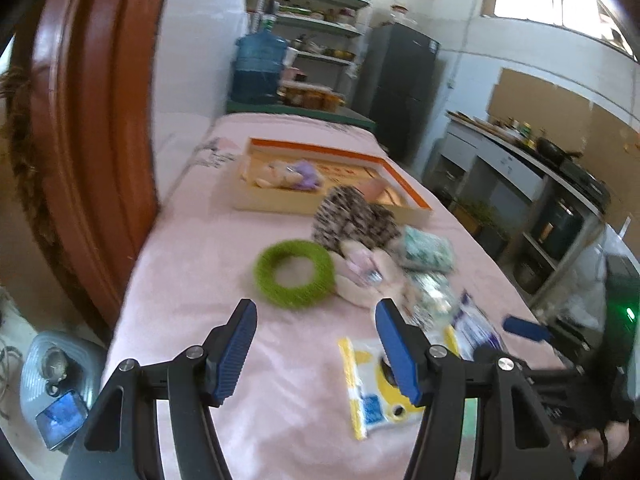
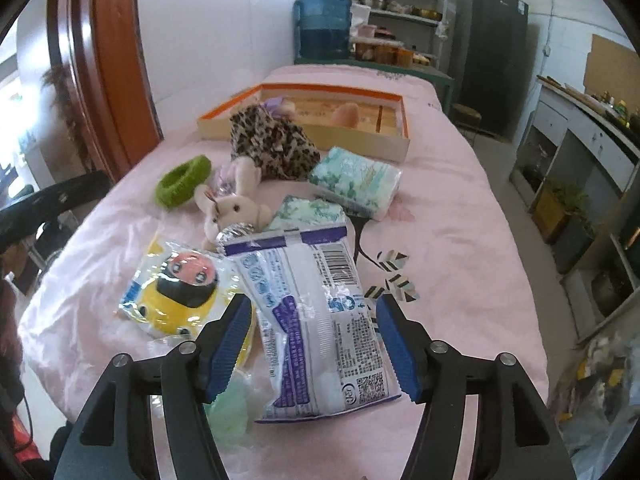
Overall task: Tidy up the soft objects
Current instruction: 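Grasp the yellow cartoon packet with left gripper while right gripper grasps the white wipes bag, then carry the yellow packet and the wipes bag with both grippers over the box, then lower the yellow packet and wipes bag into the box, opening both grippers, then move both grippers back to the pile while right gripper grasps the mint plastic-wrapped sponge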
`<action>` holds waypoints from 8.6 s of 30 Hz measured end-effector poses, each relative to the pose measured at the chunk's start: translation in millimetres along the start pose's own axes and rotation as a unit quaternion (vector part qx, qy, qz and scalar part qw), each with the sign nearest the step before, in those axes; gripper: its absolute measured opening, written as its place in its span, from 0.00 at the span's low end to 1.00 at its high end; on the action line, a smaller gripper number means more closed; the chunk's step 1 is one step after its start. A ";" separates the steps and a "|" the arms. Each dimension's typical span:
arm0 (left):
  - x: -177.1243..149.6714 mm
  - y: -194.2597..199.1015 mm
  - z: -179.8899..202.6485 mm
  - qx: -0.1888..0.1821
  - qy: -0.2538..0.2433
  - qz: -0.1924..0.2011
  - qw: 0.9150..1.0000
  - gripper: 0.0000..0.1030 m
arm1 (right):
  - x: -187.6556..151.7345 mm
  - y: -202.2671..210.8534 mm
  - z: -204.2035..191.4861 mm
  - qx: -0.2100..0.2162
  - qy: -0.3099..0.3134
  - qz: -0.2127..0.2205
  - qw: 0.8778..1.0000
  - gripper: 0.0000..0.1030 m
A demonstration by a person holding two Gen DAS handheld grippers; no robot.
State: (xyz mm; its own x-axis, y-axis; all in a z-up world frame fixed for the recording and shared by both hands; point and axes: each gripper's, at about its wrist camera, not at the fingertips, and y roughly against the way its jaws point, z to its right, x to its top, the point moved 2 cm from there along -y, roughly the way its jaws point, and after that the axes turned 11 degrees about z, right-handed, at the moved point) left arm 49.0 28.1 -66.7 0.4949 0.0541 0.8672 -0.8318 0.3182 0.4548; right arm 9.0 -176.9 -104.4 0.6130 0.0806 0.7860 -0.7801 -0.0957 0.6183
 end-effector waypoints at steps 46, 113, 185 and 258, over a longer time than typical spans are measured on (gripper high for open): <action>-16.7 -8.5 36.6 -0.137 0.010 -0.001 0.991 0.13 | 10.4 -11.0 21.8 0.027 -0.066 0.010 0.997 0.43; 154.4 -99.4 -0.3 -0.077 0.028 0.147 0.986 0.12 | 188.4 -100.8 34.1 0.016 -0.020 0.069 0.997 0.43; 152.0 -241.6 -33.0 -0.050 0.118 0.021 0.991 0.67 | 206.5 -272.3 107.4 -0.010 -0.072 -0.050 0.996 0.68; 89.4 -17.5 -1.1 -0.070 0.042 0.095 0.992 0.72 | 102.9 -1.8 10.5 0.074 -0.055 0.033 0.995 0.74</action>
State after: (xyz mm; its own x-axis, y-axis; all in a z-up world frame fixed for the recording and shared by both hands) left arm 108.1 28.5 2.6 0.3560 0.2021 0.9124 -0.8724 0.4219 0.2469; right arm 74.8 -178.9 -24.7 0.5774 -0.0393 0.8155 -0.7973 -0.2420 0.5529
